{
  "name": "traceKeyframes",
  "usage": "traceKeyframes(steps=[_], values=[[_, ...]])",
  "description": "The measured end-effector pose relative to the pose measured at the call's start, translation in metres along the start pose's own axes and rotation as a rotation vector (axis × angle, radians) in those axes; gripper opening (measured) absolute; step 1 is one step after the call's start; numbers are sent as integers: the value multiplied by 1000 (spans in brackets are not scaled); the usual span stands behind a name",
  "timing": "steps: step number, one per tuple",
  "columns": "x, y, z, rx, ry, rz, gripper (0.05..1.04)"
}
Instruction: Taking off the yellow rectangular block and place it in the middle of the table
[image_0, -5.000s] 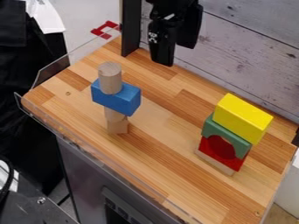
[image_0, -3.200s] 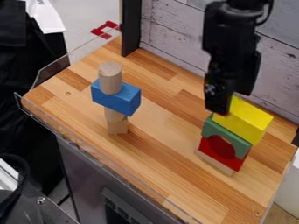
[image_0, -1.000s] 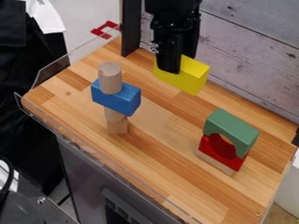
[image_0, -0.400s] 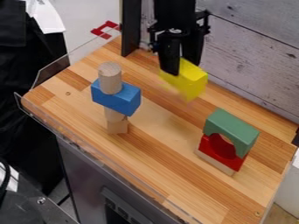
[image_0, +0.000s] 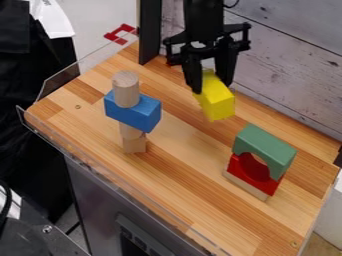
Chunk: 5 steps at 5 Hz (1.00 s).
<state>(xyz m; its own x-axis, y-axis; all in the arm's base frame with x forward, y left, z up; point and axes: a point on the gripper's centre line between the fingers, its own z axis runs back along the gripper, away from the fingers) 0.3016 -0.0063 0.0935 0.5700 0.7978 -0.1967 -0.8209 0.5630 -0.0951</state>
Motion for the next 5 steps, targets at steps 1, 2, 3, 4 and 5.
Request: traceKeyframes(steps=[1,2,3,4,5], values=[[7,9,-2,37,-30,-36,531],[13,16,-17,107,-18,-75,531],[21,9,-35,112,-3,-83,531],[27,10,-57,151,-7,-49,531],[31,7,-67,143,-7,-34,531]])
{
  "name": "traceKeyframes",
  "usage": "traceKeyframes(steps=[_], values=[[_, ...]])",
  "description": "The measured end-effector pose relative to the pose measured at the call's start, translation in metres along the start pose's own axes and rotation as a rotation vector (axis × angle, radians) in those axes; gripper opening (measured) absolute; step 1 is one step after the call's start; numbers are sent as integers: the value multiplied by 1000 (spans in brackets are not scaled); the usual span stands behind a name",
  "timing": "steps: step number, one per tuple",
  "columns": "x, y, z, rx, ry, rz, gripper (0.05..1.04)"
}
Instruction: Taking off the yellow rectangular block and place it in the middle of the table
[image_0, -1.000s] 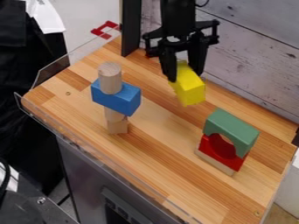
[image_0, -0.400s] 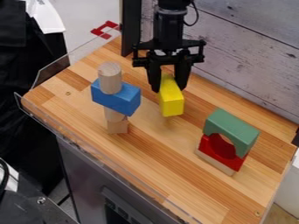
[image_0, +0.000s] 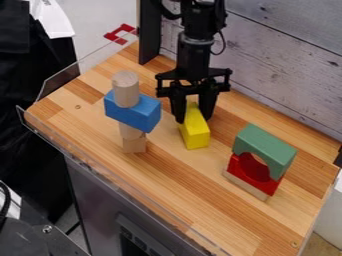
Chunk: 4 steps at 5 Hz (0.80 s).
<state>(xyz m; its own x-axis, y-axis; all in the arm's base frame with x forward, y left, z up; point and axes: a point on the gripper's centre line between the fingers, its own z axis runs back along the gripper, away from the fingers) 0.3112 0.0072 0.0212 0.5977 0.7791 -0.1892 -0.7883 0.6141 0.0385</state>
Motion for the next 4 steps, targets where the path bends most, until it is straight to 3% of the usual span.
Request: traceKeyframes(steps=[1,2,3,4], values=[[2,-4,0,-25,-12,16,600],[0,-1,-7,-24,-1,78,735],[-7,6,17,-87,-46,111,986],[-15,12,60,-110,-127,136,1000]])
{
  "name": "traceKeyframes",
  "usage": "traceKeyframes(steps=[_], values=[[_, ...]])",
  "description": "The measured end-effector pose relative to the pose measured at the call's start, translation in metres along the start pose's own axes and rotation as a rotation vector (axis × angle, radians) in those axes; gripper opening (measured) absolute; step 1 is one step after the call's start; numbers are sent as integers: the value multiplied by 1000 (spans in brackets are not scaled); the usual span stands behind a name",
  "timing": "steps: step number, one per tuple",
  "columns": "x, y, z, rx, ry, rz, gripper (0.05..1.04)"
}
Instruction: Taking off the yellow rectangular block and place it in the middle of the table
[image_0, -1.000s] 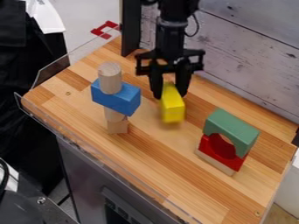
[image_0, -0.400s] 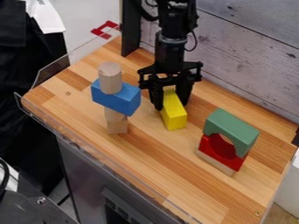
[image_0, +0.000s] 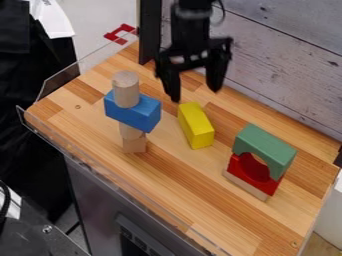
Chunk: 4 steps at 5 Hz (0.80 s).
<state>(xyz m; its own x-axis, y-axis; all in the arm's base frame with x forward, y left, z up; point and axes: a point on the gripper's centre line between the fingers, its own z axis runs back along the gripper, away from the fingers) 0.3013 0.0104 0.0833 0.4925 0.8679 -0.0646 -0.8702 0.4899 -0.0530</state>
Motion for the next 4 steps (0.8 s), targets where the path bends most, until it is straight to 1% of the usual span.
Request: traceKeyframes(steps=[1,2,3,4], values=[[-10,-5,27,12,-41,2,1000],[-23,-4,35,36,-16,-23,1000],[-31,-7,35,12,39,-154,1000],[-29,-10,36,-67,87,-410,1000]])
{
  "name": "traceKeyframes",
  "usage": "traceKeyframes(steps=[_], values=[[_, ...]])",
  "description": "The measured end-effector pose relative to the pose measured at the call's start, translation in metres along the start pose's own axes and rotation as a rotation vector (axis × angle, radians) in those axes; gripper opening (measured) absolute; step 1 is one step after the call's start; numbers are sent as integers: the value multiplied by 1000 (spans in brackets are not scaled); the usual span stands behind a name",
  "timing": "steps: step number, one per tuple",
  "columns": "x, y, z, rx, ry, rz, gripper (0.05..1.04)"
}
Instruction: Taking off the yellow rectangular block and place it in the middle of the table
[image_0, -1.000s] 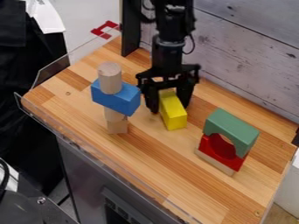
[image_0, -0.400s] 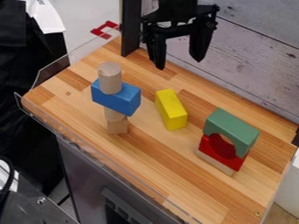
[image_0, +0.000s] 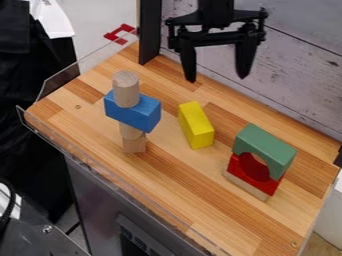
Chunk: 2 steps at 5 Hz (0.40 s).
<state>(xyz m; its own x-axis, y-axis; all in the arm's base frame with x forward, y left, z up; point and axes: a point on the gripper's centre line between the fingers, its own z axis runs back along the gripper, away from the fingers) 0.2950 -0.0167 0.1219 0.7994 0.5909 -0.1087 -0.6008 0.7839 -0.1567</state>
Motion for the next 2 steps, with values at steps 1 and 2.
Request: traceKeyframes(steps=[1,2], values=[[19,1,9,15,-3,-196,1000],[40,2,21,97,-87,-240,1000]])
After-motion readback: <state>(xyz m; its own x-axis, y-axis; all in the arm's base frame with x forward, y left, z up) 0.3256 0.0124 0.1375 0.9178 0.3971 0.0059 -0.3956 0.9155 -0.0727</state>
